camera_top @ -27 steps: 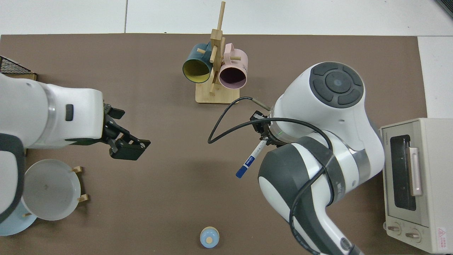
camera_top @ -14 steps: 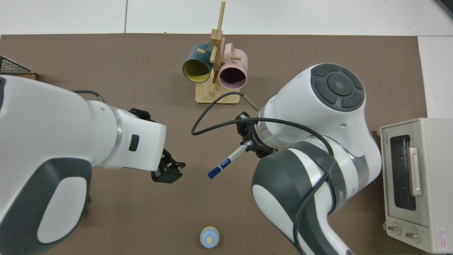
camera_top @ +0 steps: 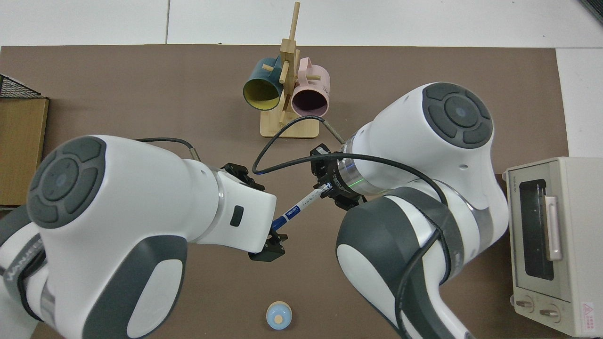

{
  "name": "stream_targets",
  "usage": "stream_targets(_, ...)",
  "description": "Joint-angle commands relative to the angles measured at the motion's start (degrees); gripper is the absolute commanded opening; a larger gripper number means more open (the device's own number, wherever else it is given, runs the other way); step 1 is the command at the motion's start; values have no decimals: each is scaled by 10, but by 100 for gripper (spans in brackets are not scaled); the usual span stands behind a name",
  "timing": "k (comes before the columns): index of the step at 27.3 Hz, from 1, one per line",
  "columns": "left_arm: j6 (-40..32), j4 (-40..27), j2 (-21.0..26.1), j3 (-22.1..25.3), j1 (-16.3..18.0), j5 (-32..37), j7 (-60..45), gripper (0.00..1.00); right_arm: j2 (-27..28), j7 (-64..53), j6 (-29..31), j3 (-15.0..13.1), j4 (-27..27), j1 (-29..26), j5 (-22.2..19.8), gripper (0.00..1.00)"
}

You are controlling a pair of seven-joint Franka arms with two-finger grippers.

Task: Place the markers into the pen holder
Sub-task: 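Grasp the marker's free end with the left gripper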

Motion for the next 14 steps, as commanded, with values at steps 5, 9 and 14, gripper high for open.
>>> stream_targets(5, 33, -40, -13, 5, -16, -11, 4, 96, 0, 19, 7, 1, 1, 5, 13, 0)
stream_targets(9, 42, -43, -14, 3, -19, -11, 1, 94, 0, 19, 7, 1, 1, 6, 13, 0)
stream_targets(14, 46, -49, -12, -4, -20, -8, 2, 82, 0, 19, 5, 1, 0, 6, 13, 0)
